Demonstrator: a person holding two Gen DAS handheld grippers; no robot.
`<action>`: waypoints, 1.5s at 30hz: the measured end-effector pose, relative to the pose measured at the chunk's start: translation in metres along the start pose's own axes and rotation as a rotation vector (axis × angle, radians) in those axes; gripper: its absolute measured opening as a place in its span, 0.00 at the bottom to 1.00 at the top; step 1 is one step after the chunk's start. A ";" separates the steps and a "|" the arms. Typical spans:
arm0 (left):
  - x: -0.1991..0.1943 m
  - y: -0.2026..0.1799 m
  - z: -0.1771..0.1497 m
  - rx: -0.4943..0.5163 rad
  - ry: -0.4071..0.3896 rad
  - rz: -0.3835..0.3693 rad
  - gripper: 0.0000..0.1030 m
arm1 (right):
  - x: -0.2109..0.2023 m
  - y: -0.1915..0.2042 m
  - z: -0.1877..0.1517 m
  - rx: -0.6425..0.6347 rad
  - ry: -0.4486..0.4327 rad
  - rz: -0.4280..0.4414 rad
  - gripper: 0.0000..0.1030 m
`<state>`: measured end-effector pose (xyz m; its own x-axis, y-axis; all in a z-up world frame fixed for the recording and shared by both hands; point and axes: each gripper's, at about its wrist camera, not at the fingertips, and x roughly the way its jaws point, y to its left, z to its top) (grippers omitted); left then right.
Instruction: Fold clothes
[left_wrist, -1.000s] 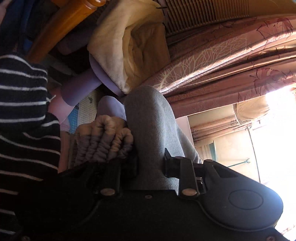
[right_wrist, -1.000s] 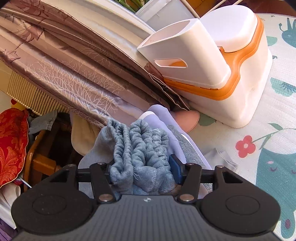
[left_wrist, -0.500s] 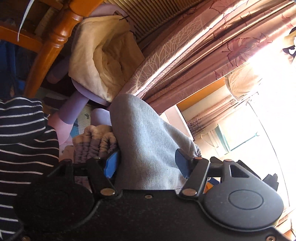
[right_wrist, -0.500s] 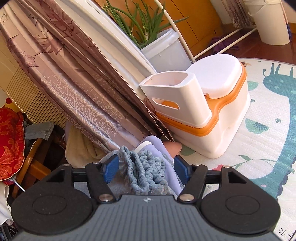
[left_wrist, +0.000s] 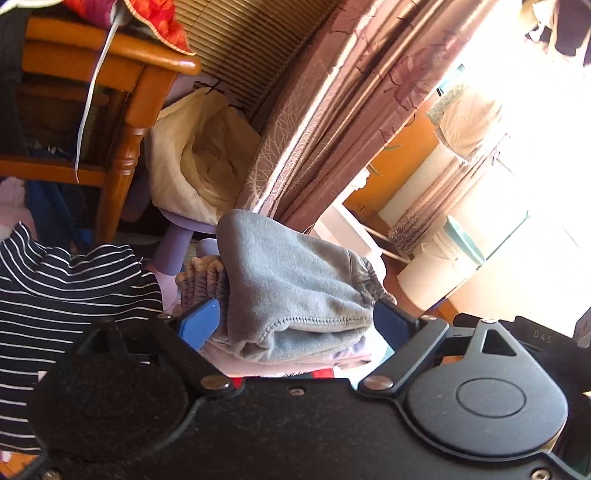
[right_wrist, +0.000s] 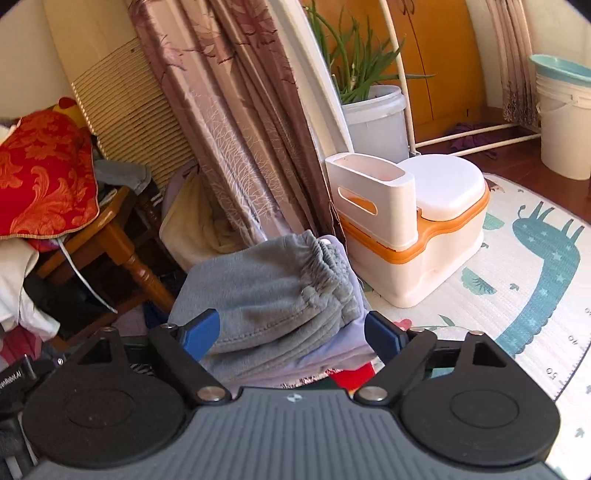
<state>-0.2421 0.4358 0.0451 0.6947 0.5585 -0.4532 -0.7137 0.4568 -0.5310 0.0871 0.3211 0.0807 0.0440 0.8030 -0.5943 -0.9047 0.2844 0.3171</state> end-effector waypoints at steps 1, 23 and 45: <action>-0.005 -0.008 -0.002 0.033 0.007 0.026 0.92 | -0.008 0.007 -0.004 -0.031 0.011 -0.017 0.90; -0.073 -0.139 -0.036 0.441 -0.048 0.440 1.00 | -0.106 0.057 -0.039 -0.137 -0.019 -0.148 1.00; -0.075 -0.140 -0.041 0.420 0.022 0.451 1.00 | -0.093 0.062 -0.053 -0.158 0.058 -0.123 1.00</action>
<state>-0.1903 0.3021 0.1240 0.3146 0.7479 -0.5845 -0.9090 0.4148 0.0415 0.0042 0.2362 0.1164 0.1380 0.7345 -0.6645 -0.9496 0.2888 0.1221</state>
